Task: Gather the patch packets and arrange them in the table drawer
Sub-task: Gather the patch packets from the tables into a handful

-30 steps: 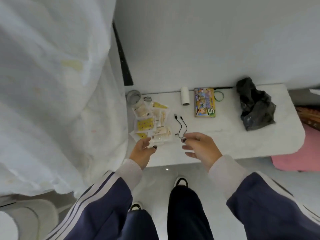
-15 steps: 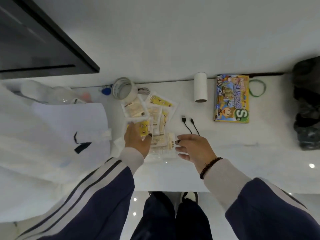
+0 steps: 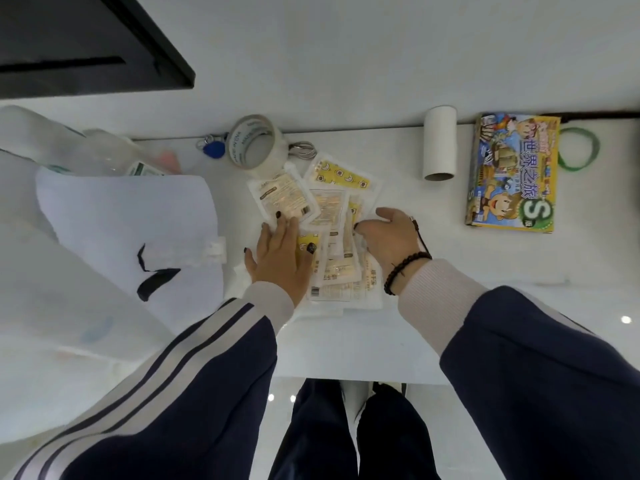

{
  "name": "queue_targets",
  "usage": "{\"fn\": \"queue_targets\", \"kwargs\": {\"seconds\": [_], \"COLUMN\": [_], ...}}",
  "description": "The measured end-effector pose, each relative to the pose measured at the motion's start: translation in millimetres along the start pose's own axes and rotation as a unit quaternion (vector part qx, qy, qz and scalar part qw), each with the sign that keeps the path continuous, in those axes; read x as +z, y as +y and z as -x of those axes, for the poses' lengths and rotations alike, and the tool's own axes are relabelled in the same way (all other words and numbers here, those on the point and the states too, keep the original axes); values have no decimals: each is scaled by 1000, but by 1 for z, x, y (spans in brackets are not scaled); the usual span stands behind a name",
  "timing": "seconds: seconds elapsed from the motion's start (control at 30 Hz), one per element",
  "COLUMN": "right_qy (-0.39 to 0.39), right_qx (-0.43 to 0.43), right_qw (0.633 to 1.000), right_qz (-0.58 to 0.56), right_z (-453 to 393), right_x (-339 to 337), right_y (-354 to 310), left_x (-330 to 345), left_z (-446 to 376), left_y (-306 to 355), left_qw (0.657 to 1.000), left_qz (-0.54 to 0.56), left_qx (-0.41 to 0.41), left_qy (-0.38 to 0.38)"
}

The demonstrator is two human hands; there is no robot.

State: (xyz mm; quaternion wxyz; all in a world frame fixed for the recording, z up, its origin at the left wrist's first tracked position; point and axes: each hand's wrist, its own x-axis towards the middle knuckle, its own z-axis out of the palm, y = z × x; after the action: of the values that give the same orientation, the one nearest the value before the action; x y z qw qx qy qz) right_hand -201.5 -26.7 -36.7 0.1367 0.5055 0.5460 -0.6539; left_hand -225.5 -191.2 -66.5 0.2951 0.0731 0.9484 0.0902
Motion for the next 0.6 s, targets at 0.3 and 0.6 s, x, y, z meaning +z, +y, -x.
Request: {"fn": "queue_targets", "kwargs": {"seconds": [0.3,0.6], "right_qy": [-27,17], "right_qx": [28,-68], "right_qw": [999,968], "right_qz": [-19,243], "right_z": [-12,-21], "right_x": [15,38], "right_y": [-7,-6], "left_x": [16,25], "left_z": [25,34], "left_y": [-14,-25], "left_qw": [996,985], "left_qz": [24,19], "left_qx": [86,165], "left_qy": [-17,-37]}}
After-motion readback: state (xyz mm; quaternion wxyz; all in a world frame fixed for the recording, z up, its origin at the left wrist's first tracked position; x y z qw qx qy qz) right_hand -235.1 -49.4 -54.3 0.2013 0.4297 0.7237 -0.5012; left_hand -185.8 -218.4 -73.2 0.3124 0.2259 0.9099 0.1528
